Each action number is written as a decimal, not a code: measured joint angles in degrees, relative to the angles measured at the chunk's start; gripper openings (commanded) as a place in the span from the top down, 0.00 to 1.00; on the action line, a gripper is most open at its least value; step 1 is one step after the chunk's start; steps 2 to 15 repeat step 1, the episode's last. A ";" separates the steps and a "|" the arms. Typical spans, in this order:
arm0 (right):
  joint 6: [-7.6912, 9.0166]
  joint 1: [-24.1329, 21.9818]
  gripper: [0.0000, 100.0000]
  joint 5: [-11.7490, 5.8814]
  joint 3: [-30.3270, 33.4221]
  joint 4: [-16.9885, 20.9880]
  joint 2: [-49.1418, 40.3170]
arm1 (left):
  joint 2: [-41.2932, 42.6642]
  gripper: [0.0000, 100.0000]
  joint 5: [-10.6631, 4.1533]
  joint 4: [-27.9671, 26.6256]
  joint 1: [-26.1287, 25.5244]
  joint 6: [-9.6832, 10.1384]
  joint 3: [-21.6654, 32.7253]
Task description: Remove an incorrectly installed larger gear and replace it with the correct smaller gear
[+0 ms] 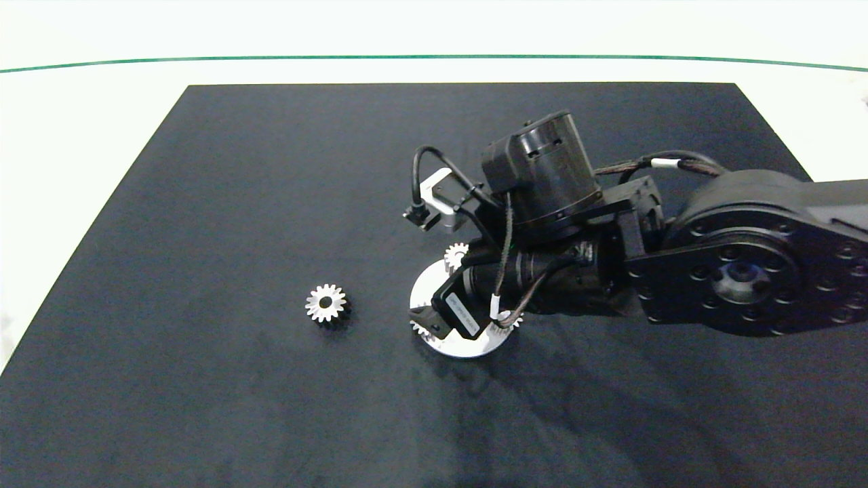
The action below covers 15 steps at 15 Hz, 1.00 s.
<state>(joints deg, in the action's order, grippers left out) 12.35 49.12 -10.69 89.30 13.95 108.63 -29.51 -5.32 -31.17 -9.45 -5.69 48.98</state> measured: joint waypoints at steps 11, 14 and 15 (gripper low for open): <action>-0.09 0.30 0.00 -0.55 -0.88 0.02 -1.85 | 0.02 0.00 -0.11 -0.02 0.09 0.00 -0.26; -0.09 0.30 0.00 -0.55 -0.88 0.02 -1.85 | 0.02 0.00 -0.11 -0.02 0.09 0.00 -0.26; -0.09 0.30 0.00 -0.55 -0.88 0.02 -1.85 | 0.02 0.00 -0.11 -0.02 0.09 0.00 -0.26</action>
